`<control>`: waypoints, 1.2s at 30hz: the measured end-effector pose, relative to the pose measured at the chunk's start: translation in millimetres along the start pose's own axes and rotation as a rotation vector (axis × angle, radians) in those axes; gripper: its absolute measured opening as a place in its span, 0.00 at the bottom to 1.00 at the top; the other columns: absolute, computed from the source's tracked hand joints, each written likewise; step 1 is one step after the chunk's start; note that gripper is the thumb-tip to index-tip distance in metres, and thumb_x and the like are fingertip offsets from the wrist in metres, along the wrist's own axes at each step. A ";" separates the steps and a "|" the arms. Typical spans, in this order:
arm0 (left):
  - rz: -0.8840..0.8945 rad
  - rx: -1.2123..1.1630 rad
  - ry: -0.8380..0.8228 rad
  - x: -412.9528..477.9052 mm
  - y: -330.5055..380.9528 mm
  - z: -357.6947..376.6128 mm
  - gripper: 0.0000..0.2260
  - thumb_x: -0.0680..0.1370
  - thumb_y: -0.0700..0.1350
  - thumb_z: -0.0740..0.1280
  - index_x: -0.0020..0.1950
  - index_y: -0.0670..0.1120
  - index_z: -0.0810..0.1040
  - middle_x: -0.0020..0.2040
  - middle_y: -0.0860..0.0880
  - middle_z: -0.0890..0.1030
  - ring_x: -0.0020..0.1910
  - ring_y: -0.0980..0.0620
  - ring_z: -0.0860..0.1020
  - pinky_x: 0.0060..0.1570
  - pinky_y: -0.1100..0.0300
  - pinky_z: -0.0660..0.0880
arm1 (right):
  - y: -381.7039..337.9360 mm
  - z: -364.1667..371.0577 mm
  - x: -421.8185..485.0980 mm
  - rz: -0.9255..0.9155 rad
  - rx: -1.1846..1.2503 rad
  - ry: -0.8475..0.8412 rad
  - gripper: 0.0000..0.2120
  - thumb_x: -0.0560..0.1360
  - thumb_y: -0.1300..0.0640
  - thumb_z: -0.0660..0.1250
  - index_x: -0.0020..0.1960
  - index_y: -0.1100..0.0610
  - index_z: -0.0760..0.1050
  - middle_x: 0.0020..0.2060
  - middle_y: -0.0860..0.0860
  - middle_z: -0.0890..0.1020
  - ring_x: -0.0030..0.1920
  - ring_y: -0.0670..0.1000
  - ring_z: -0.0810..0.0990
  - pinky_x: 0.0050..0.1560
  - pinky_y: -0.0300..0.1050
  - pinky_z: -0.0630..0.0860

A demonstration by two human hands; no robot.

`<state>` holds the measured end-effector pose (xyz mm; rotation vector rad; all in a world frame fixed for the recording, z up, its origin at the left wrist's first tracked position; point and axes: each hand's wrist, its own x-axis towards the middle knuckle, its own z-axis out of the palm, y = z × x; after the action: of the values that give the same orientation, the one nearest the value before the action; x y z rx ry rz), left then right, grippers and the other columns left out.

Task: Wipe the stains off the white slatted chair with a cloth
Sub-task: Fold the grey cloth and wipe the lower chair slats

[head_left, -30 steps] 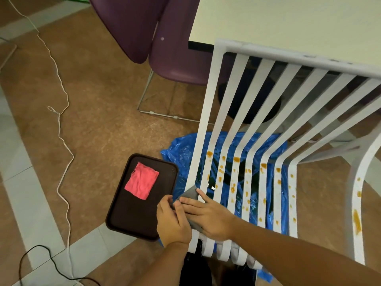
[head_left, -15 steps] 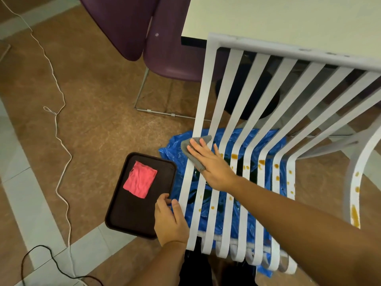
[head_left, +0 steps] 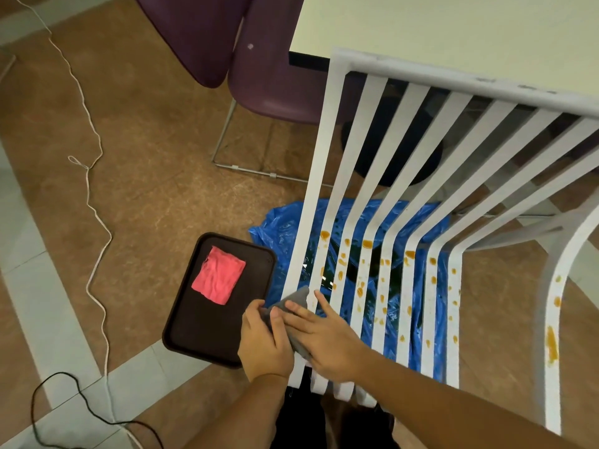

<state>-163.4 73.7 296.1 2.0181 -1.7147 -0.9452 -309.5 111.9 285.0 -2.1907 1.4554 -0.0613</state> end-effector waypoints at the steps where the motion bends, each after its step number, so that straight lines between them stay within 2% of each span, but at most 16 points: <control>1: -0.008 0.007 0.000 0.0 -0.2 0.5 0.26 0.79 0.64 0.50 0.68 0.49 0.70 0.61 0.49 0.78 0.54 0.47 0.79 0.49 0.49 0.78 | 10.3 -6.5 4.4 -0.022 -0.037 -0.018 0.37 0.79 0.51 0.61 0.82 0.46 0.44 0.81 0.42 0.47 0.79 0.45 0.39 0.74 0.66 0.36; 5: -0.045 -0.001 -0.011 -0.7 -0.3 1.7 0.17 0.81 0.57 0.55 0.66 0.50 0.70 0.58 0.51 0.78 0.53 0.48 0.80 0.48 0.49 0.77 | 65.5 -47.2 35.4 0.073 -0.088 0.011 0.42 0.76 0.58 0.64 0.81 0.45 0.44 0.80 0.41 0.43 0.79 0.44 0.37 0.74 0.68 0.34; 8: -0.062 0.001 -0.015 0.9 -0.6 2.4 0.16 0.81 0.56 0.55 0.66 0.52 0.69 0.57 0.52 0.78 0.52 0.49 0.79 0.48 0.50 0.78 | 108.3 -88.5 65.5 0.155 -0.204 0.073 0.38 0.79 0.54 0.60 0.81 0.44 0.42 0.79 0.39 0.41 0.79 0.43 0.36 0.75 0.68 0.35; 12: -0.081 -0.012 -0.031 2.8 -0.7 2.8 0.18 0.81 0.57 0.55 0.67 0.51 0.69 0.58 0.52 0.77 0.52 0.50 0.79 0.49 0.50 0.79 | 118.9 -121.6 91.9 0.234 -0.257 0.147 0.29 0.82 0.47 0.52 0.81 0.46 0.48 0.80 0.42 0.47 0.79 0.46 0.38 0.75 0.68 0.38; 16: -0.084 -0.038 -0.020 2.0 -0.9 4.2 0.18 0.81 0.55 0.55 0.68 0.49 0.70 0.59 0.51 0.77 0.52 0.50 0.79 0.47 0.53 0.77 | 82.6 -96.3 92.9 0.342 0.007 0.204 0.26 0.84 0.43 0.44 0.81 0.46 0.52 0.80 0.41 0.48 0.78 0.43 0.35 0.75 0.67 0.37; 19: -0.092 -0.028 0.031 1.5 -1.2 4.4 0.24 0.80 0.60 0.50 0.70 0.51 0.70 0.60 0.53 0.78 0.52 0.53 0.77 0.46 0.56 0.71 | 46.5 -62.2 73.6 0.307 0.236 0.195 0.24 0.85 0.44 0.44 0.80 0.45 0.56 0.80 0.39 0.51 0.78 0.41 0.36 0.75 0.67 0.37; 22: -0.102 -0.054 0.068 1.1 -0.4 4.5 0.30 0.78 0.64 0.46 0.72 0.51 0.71 0.62 0.52 0.79 0.56 0.49 0.79 0.47 0.55 0.71 | 6.1 -34.9 45.2 0.246 0.395 0.160 0.22 0.86 0.45 0.47 0.79 0.43 0.59 0.79 0.37 0.53 0.79 0.42 0.39 0.76 0.68 0.38; 24: -0.108 -0.061 0.069 2.0 -3.0 4.0 0.31 0.78 0.66 0.46 0.72 0.51 0.70 0.64 0.49 0.79 0.57 0.45 0.80 0.48 0.52 0.74 | -20.5 -24.7 26.4 0.213 0.500 0.121 0.21 0.86 0.46 0.48 0.79 0.42 0.58 0.78 0.35 0.54 0.79 0.42 0.41 0.76 0.66 0.36; 27: -0.112 -0.063 0.044 1.9 -4.9 2.3 0.34 0.76 0.67 0.45 0.73 0.51 0.69 0.63 0.48 0.79 0.57 0.45 0.79 0.48 0.54 0.73 | -43.6 -23.0 6.2 0.227 0.654 0.067 0.22 0.86 0.46 0.47 0.80 0.39 0.52 0.77 0.32 0.55 0.79 0.40 0.42 0.77 0.62 0.35; 29: -0.093 -0.063 0.045 1.1 -2.6 2.2 0.34 0.76 0.67 0.45 0.73 0.50 0.70 0.63 0.49 0.79 0.57 0.46 0.79 0.48 0.54 0.72 | -39.1 -25.2 1.6 0.212 0.602 0.018 0.23 0.86 0.44 0.46 0.80 0.38 0.49 0.77 0.32 0.54 0.79 0.40 0.41 0.77 0.63 0.36; 33: -0.085 -0.043 0.059 0.8 -2.4 3.3 0.30 0.78 0.65 0.46 0.71 0.51 0.72 0.63 0.50 0.79 0.58 0.46 0.79 0.48 0.54 0.73 | 4.7 -37.1 14.1 0.056 0.166 -0.081 0.23 0.85 0.42 0.44 0.80 0.38 0.49 0.80 0.37 0.48 0.78 0.42 0.37 0.75 0.66 0.36; 36: -0.105 -0.048 0.064 -0.7 -1.9 2.9 0.28 0.78 0.64 0.47 0.68 0.50 0.74 0.60 0.52 0.79 0.54 0.50 0.78 0.47 0.56 0.71 | 62.7 -71.3 42.0 0.123 -0.047 -0.054 0.24 0.85 0.41 0.42 0.80 0.38 0.45 0.79 0.38 0.44 0.78 0.43 0.35 0.74 0.68 0.37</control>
<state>-163.9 75.3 293.1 2.1009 -1.5521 -0.9346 -366.8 29.1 310.2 -2.1178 1.5728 0.0747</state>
